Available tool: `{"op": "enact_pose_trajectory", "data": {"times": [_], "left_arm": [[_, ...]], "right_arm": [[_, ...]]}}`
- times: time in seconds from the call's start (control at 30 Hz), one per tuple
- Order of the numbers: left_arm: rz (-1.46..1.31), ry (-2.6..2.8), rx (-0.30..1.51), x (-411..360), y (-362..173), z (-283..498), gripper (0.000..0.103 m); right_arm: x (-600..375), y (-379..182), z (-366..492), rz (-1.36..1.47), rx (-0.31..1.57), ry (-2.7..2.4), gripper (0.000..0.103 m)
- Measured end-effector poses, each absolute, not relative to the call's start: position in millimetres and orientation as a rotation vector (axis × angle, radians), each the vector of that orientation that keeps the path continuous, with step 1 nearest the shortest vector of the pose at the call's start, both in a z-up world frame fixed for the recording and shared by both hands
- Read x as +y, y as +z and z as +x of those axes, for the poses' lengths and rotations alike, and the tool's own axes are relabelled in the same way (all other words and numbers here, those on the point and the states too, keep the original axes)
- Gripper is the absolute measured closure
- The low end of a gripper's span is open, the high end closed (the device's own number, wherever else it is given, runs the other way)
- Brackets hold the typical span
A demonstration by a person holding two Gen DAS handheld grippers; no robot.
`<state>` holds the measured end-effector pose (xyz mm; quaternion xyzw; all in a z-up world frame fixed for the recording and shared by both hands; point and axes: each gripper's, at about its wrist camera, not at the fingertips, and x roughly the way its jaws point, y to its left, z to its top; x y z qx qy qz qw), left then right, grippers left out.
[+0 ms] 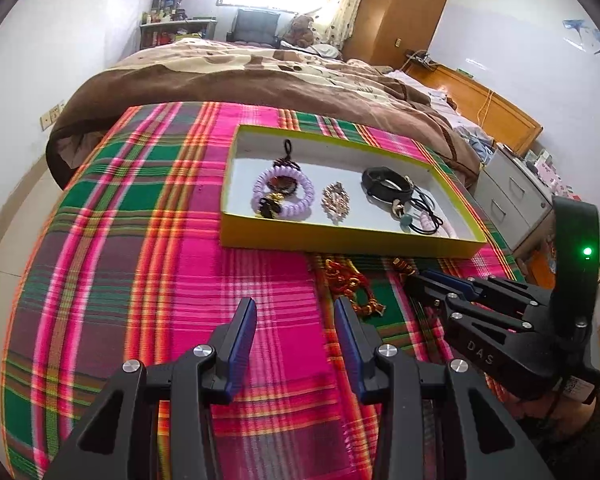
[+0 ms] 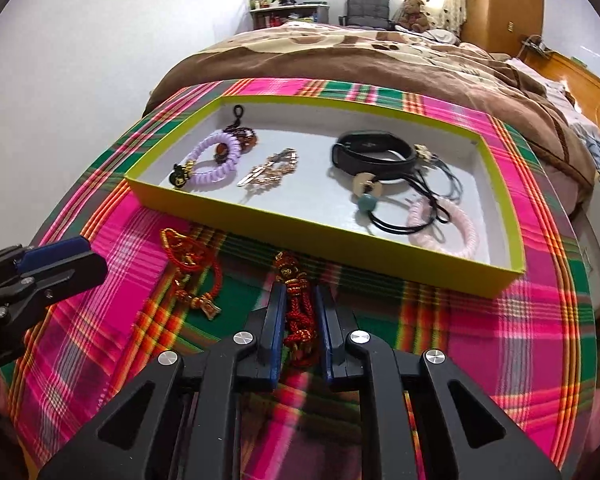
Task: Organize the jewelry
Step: 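Grasp the red-and-gold tassel with the left tool while the right tool holds the red cord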
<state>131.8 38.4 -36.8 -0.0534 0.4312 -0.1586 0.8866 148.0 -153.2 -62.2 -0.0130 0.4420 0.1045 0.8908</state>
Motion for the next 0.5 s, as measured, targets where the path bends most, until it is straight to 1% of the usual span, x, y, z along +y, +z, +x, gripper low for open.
{"op": "enact_pose_trajectory", "data": {"times": [0.07,0.17,0.5], "left_arm": [[-0.106,-0.341,0.908,31.0,-40.1,133.9,0.063],[-0.102,-0.351,0.917,20.4,-43.4,137.3,0.055],[-0.070,-0.349,0.947,-11.0,-53.7,152.9,0.055]], "right_arm": [[-158.2,-61.0,146.6,-0.014,0.913,0.210,0.088],[-169.8,-59.1,143.3,0.015,0.905,0.197,0.088],[-191.0,-54.2,133.1,0.043,0.882,0.189,0.088]]}}
